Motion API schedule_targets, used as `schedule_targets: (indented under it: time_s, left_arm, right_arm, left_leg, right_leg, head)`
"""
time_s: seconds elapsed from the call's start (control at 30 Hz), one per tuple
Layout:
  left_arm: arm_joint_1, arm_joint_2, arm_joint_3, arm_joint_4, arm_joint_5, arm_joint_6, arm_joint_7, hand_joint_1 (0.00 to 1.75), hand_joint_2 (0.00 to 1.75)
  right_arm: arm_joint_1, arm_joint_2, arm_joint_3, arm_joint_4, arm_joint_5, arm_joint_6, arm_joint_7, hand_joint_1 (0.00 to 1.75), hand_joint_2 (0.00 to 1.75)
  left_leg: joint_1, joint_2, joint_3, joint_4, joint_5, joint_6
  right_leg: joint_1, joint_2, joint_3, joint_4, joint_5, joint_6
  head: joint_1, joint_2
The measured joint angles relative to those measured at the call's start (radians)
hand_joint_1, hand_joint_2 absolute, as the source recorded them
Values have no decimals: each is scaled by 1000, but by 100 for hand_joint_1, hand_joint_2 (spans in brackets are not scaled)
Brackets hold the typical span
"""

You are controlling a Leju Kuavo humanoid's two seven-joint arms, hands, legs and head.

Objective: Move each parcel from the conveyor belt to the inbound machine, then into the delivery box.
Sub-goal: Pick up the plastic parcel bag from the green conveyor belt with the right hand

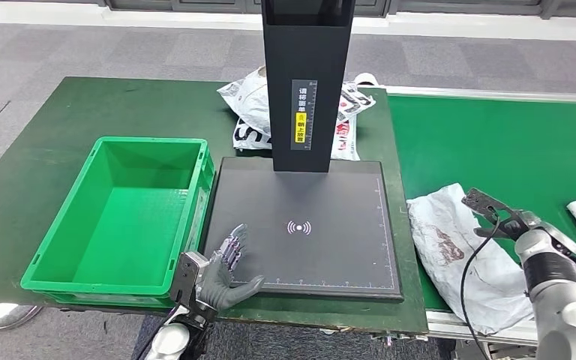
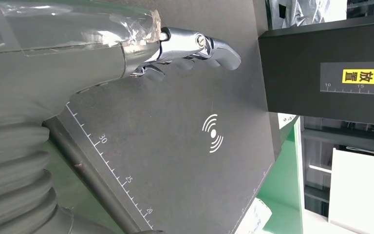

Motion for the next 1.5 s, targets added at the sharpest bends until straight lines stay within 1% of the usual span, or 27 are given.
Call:
schedule_targets:
  time_s: [0.13, 0.23, 0.27, 0.37, 0.4, 0.5, 0.67, 0.83, 1.17, 1.37, 1.5]
  left_arm:
    - [-9, 0, 0, 17, -2, -12, -13, 0, 175]
    - [-26, 0, 0, 46, -9, -16, -31, 0, 175]
    - [-30, 0, 0, 55, -11, -17, -37, 0, 175]
    - [-37, -1, 0, 76, -14, -17, -49, 0, 175]
    - [-39, -1, 0, 81, -15, -17, -51, 0, 175]
    - [-41, -1, 0, 89, -17, -19, -53, 0, 175]
    - [-42, -3, 0, 88, -21, -28, -41, 0, 175]
    - [-42, -5, 0, 87, -26, -34, -36, 0, 175]
    - [-42, -5, 0, 84, -31, -36, -33, 0, 175]
    - [-35, -5, 0, 75, -37, -36, -26, 0, 175]
    - [-26, -5, 0, 64, -41, -36, -26, 0, 175]
  right_arm:
    - [1, -2, 57, 5, 59, 126, 9, 0, 175]
    - [4, -8, 132, 14, 106, 215, -16, 0, 175]
    - [5, -11, 157, 16, 118, 238, -29, 12, 175]
    - [4, -21, 217, 22, 140, 296, -68, 143, 175]
    - [3, -23, 233, 23, 142, 307, -79, 175, 175]
    - [0, -26, 271, 24, 132, 306, -93, 175, 175]
    - [-6, -26, 293, 24, 107, 299, -100, 175, 175]
    - [-2, -32, 295, 24, 88, 284, -125, 175, 175]
    - [-1, -33, 295, 24, 77, 277, -127, 175, 175]
    - [-1, -33, 295, 24, 54, 247, -124, 175, 175]
    - [2, -32, 294, 23, 3, 195, -110, 175, 175]
  left_leg:
    - [0, 1, 0, 0, 0, 0]
    - [0, 1, 0, 0, 0, 0]
    - [0, 1, 0, 0, 0, 0]
    - [0, 1, 0, 0, 0, 0]
    - [0, 1, 0, 0, 0, 0]
    - [0, 1, 0, 0, 0, 0]
    - [0, 0, 0, 0, 0, 0]
    - [0, 0, 0, 0, 0, 0]
    - [0, 0, 0, 0, 0, 0]
    - [0, 0, 0, 0, 0, 0]
    - [0, 0, 0, 0, 0, 0]
  right_leg:
    - [0, 1, 0, 0, 0, 0]
    - [0, 0, -1, 0, 0, 0]
    - [0, 1, 0, 0, 0, 0]
    - [0, 1, 0, 0, 0, 0]
    - [0, 1, 0, 0, 0, 0]
    - [0, 1, 0, 0, 0, 0]
    - [0, 0, 0, 0, 0, 0]
    - [0, 0, 0, 0, 0, 0]
    - [0, 0, 0, 0, 0, 0]
    - [0, 0, 0, 0, 0, 0]
    - [0, 0, 0, 0, 0, 0]
  head:
    - [0, 0]
    - [0, 0]
    - [0, 0]
    - [0, 0]
    - [0, 0]
    - [0, 0]
    - [0, 0]
    - [0, 0]
    - [0, 0]
    - [0, 0]
    - [0, 0]
